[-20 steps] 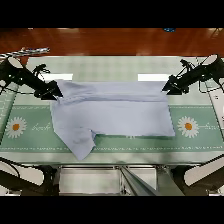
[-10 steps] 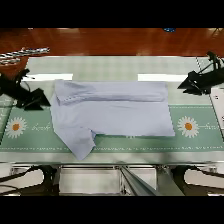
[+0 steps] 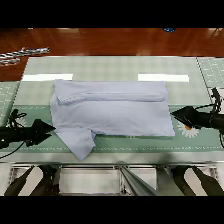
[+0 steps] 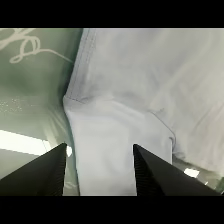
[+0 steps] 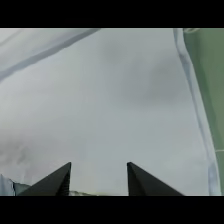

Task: Fold the shirts.

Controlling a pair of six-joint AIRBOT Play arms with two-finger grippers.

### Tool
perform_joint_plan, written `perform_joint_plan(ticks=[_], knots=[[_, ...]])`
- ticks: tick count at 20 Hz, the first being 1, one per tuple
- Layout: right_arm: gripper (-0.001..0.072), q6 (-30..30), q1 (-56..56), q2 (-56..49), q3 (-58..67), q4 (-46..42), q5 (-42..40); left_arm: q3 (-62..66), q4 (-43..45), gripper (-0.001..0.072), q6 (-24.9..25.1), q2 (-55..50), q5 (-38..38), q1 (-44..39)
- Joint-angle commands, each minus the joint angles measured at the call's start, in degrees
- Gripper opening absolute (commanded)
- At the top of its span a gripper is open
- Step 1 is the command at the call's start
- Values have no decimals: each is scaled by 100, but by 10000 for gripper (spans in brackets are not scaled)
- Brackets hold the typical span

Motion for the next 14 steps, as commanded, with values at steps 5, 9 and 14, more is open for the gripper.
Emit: perform_joint_plan(ticks=[5,9,14], knots=[[410,-39,-52,380,-365,142,63,-249,-304,507,-7,-417,79,133],[410,59,-52,380,-365,142,68,-321,-306,507,2,-876,302,66],[411,-26,-52,380,-356,286,334,-328,-411,507,-4,-1226,984,-901]])
